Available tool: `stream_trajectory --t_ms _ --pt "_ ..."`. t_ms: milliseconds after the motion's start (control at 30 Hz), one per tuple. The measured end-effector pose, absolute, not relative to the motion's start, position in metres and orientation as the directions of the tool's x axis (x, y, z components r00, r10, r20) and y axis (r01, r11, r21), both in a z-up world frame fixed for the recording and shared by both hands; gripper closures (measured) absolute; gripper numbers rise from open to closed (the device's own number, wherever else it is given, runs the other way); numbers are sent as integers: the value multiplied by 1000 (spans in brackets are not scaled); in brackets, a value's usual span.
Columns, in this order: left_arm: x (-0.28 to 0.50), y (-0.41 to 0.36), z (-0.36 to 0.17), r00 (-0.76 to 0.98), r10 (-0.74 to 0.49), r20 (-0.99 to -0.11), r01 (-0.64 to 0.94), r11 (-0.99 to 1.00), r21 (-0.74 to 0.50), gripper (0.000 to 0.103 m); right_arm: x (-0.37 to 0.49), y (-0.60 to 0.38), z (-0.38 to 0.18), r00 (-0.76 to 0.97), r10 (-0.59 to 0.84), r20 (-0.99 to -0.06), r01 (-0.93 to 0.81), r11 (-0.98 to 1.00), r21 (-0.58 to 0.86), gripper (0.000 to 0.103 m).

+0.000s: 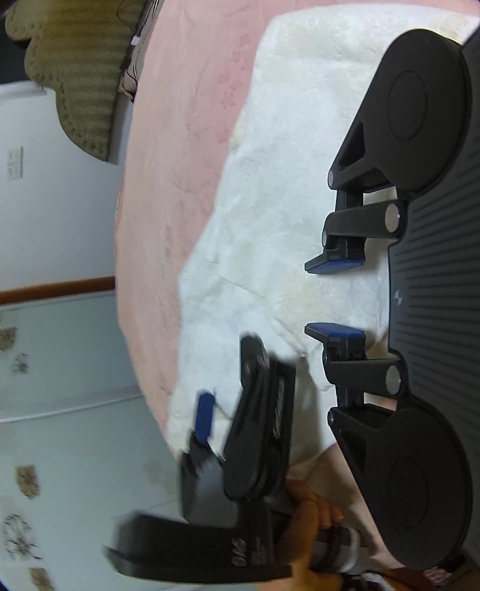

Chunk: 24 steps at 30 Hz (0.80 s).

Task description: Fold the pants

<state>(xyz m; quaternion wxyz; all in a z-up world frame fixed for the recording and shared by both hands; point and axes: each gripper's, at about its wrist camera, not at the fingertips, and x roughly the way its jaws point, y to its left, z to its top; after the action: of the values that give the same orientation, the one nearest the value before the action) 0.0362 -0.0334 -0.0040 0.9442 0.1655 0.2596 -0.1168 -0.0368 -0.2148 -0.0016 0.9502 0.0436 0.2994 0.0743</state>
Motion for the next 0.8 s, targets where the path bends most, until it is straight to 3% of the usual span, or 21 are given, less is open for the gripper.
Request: stream_trajectory --t_ms 100,233,400,467,533,700,800 --pt "40 -15 -14 811 -128 -571 305 925 226 11 -26 -215 -10 780 171 -603 -117 985 127 60" --pt "31 12 -9 808 -163 -566 258 962 92 10 -24 -216 -7 788 162 -593 -111 986 122 60" --pt "25 50 4 836 -90 -542 141 988 55 11 -19 -202 7 818 175 -548 -158 984 79 60" --pt "29 67 -1 808 -62 -586 117 992 56 11 -7 -193 0 793 185 -581 -188 981 56 57" --pt "23 85 0 816 -34 -577 87 994 64 11 4 -185 -12 753 169 -637 -198 980 25 55" --pt "4 128 11 848 25 -530 4 999 52 11 4 -161 8 808 191 -557 -235 972 -9 54" --pt "2 164 23 846 67 -529 -114 992 -57 11 4 -118 18 817 259 -515 -366 923 -117 54"
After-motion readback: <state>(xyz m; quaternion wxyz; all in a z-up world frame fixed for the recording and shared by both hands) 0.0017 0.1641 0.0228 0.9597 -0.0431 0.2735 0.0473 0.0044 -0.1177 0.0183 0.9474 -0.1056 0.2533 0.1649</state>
